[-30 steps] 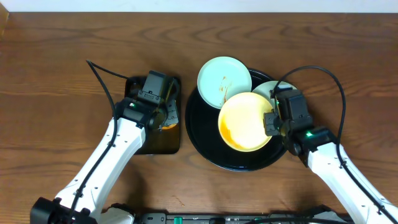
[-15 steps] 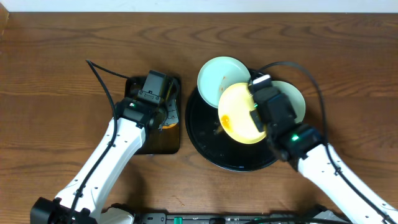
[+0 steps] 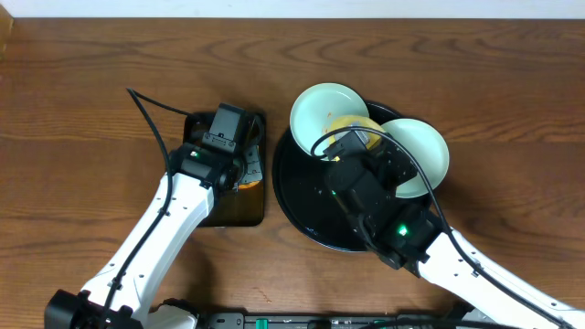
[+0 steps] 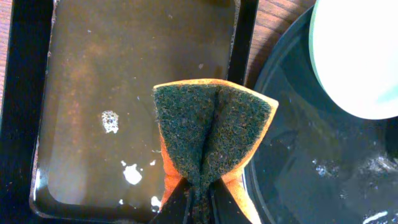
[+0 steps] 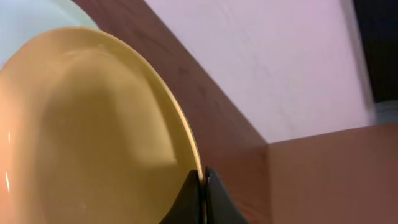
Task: Clean dirty plates on tray and stack at the side
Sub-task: 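Lift the yellow plate with right gripper and place it right of tray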
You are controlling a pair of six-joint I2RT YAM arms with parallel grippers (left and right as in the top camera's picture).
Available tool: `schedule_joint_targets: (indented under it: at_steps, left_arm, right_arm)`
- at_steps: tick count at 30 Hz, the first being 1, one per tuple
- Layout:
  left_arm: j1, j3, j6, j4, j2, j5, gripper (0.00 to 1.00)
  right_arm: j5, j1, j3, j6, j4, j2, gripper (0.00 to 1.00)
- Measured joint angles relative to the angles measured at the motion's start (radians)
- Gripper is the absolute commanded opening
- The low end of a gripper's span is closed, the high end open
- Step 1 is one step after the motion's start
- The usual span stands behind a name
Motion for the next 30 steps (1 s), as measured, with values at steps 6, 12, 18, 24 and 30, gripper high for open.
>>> schedule_joint_targets:
  at_steps: [6,12,18,24,30]
  left_arm:
    - [0.0,0.0,0.0,0.0,0.0,0.0,0.08]
    - [0.0,0.0,0.0,0.001,0.0,0.0,0.08]
    - [0.0,0.0,0.0,0.002,0.0,0.0,0.08]
    - [0.0,-0.001,0.0,0.003,0.0,0.0,0.08]
    - [0.0,-0.002,0.0,0.003,0.0,0.0,0.08]
  right_arm:
    - [0.021,-0.005,0.0,0.036,-0.005,0.0,0.01]
    - [-0.121,-0.108,0.003,0.293,-0.088,0.0,0.01]
    - [-0.254,-0.311,0.003,0.483,-0.09,0.0,0.01]
    - [-0.375,-0.66,0.004,0.622,-0.097,-0.001,0.01]
    - [-0.56,-1.014,0.005,0.741,-0.122,-0.001,0.01]
